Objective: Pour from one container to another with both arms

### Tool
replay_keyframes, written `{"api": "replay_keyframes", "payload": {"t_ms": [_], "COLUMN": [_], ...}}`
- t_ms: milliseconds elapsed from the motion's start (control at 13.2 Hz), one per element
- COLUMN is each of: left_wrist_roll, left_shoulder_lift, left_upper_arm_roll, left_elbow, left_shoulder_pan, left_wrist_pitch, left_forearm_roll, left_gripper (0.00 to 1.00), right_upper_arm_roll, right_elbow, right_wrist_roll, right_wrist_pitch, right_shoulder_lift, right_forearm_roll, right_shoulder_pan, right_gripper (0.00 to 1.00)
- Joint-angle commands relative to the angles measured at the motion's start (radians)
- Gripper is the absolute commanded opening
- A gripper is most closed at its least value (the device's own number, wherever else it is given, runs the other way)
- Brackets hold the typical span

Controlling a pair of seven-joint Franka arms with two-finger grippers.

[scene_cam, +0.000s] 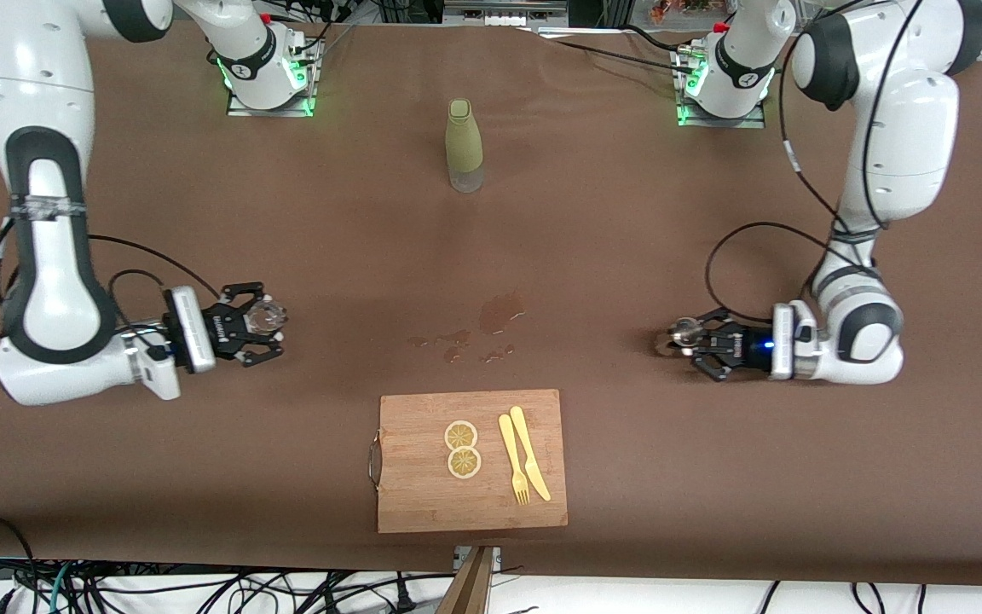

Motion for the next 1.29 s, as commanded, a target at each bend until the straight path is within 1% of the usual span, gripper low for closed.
{"api": "replay_keyframes", "payload": {"t_ms": [0,303,455,531,606,682,834,910,986,1061,1137,1213], "left_wrist_roll": [0.082,0.16,0.213,0.249,0.287,0.315,0.339,0.371,0.384,0.386,0.386,0.386], "left_shoulder_lift": [-0.009,-0.006,-0.006,-0.003,0.012,0.018,0.029,0.04,0.042,0.045,0.045,0.045], "left_upper_arm_roll": [0.003,0.012,0.015,0.015,0.015,0.015,0.054,0.055,0.058,0.06,0.065,0.069], "left_elbow": [-0.009,-0.009,-0.009,-0.009,-0.009,-0.009,-0.009,-0.009,-0.009,-0.009,-0.009,-0.009], "left_shoulder_pan": [0.105,0.239,0.288,0.308,0.328,0.346,0.352,0.354,0.356,0.362,0.368,0.372], "left_wrist_pitch": [-0.054,-0.146,-0.16,-0.158,-0.158,-0.16,-0.16,-0.162,-0.162,-0.16,-0.16,-0.16], "left_forearm_roll": [0.066,0.142,0.174,0.192,0.192,0.194,0.218,0.223,0.24,0.251,0.252,0.254], "left_gripper": [0.0,0.0,0.0,0.0,0.0,0.0,0.0,0.0,0.0,0.0,0.0,0.0], "right_upper_arm_roll": [0.017,0.018,0.018,0.018,0.018,0.018,0.023,0.023,0.021,0.021,0.021,0.021], "right_elbow": [-0.018,-0.018,-0.018,-0.017,-0.015,-0.017,-0.012,-0.014,-0.012,-0.014,-0.014,-0.014], "right_wrist_roll": [-0.166,-0.357,-0.37,-0.366,-0.376,-0.386,-0.435,-0.457,-0.469,-0.486,-0.488,-0.488], "right_wrist_pitch": [-0.036,-0.071,-0.105,-0.111,-0.113,-0.119,-0.148,-0.169,-0.174,-0.176,-0.176,-0.176], "right_shoulder_lift": [0.053,0.17,0.196,0.205,0.22,0.251,0.306,0.311,0.311,0.312,0.314,0.313], "right_forearm_roll": [0.013,0.016,0.062,0.066,0.065,0.065,0.08,0.08,0.073,0.073,0.073,0.07], "right_shoulder_pan": [-0.084,-0.178,-0.212,-0.215,-0.215,-0.223,-0.247,-0.247,-0.249,-0.259,-0.261,-0.261], "right_gripper": [0.09,0.1,0.1,0.1,0.13,0.14,0.14,0.14,0.17,0.24,0.7,1.0]}}
